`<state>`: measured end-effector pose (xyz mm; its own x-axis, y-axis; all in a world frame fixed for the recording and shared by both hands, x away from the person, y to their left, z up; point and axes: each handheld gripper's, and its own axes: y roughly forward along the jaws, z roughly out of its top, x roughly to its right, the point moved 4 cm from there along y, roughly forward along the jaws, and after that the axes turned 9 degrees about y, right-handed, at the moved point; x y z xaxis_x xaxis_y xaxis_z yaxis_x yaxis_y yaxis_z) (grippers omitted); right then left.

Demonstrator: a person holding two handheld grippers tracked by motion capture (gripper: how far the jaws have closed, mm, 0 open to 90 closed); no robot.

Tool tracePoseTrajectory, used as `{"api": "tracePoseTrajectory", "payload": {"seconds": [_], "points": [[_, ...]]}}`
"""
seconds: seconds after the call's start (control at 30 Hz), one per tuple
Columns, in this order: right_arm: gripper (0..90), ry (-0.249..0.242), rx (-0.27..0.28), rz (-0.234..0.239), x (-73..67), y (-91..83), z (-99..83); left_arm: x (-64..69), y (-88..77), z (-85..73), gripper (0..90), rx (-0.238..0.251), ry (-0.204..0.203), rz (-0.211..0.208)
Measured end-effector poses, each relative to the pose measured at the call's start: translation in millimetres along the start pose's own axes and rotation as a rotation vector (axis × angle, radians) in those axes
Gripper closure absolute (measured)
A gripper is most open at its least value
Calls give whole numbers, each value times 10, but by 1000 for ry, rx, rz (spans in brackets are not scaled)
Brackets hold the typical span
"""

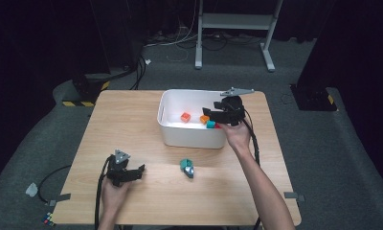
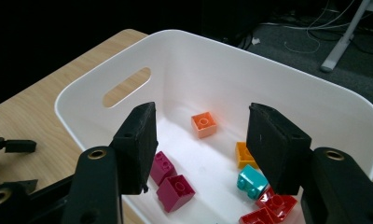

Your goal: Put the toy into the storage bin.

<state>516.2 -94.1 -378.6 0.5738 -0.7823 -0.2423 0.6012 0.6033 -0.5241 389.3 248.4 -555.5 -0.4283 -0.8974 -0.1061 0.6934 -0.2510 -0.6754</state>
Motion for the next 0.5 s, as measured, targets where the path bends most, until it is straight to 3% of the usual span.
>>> {"api": "tracePoseTrajectory", "payload": {"seconds": [0.5], "points": [[429,-27,57,75,-179,-379,-177,0,0,0,164,0,1,1]]}}
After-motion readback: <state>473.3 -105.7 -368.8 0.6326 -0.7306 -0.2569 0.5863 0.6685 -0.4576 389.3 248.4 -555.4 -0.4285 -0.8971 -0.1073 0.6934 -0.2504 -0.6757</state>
